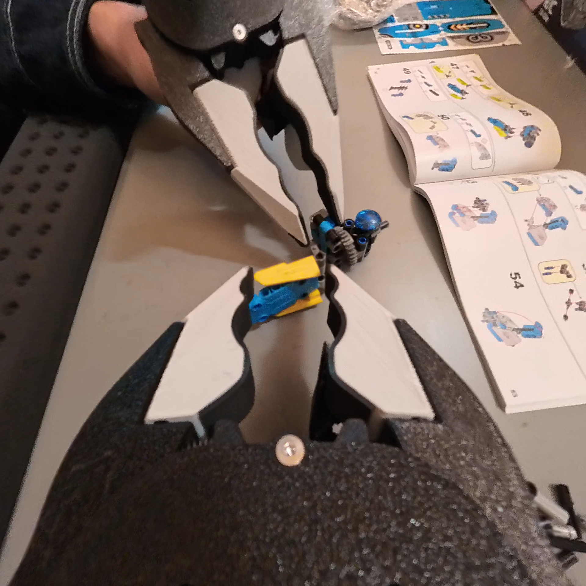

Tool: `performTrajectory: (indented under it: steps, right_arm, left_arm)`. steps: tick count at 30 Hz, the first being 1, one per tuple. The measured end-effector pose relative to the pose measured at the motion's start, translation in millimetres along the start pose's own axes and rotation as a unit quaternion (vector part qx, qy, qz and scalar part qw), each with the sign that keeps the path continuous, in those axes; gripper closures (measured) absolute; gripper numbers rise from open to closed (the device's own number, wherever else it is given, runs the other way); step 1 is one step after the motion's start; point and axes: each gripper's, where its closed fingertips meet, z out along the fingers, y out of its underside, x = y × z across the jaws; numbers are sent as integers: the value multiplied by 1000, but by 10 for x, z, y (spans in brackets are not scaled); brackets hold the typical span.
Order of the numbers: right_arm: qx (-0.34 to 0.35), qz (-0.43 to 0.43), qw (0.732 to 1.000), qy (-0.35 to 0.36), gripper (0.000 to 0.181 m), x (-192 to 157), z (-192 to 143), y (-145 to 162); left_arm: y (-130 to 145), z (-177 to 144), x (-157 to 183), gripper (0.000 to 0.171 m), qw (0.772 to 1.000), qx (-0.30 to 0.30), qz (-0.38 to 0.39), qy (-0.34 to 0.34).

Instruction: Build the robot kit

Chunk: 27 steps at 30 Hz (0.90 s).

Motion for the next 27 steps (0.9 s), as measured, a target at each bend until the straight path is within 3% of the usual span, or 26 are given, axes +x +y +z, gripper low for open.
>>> performTrajectory:
  steps: [2, 7, 12, 14, 16, 19, 25, 27]
  right_arm:
    - [0, 42, 999, -5, 129, -24, -23, -57]
    - [-32, 200, 977, 74, 114, -57, -104, 25]
    - [-59, 262, 941, 208, 119, 25, -246, 216]
    - [-40, 305, 932, 193, 131, 24, -266, 230]
    - [-9, 344, 925, 163, 129, 49, -293, 210]
    - [-34, 317, 929, 187, 131, 116, -436, 321]
    - [-73, 302, 932, 186, 122, 48, -196, 475]
    - [-97, 251, 938, 219, 137, 87, -174, 488]
  left_arm:
    - [4, -6, -4, 149, 1000, 3, -9, 2]
    - [71, 5, 9, 151, 1000, -8, -10, 4]
    - [104, 6, 12, 153, 1000, -16, 0, -3]
    - [108, 1, 13, 153, 1000, -18, 0, -4]
    - [101, -25, 1, 153, 1000, -17, -4, -7]
    - [13, -111, 18, 146, 1000, 9, -20, 1]
    - [-224, -241, 35, 135, 998, 45, -31, 33]
    - [-224, -175, 127, 135, 995, 13, -48, 81]
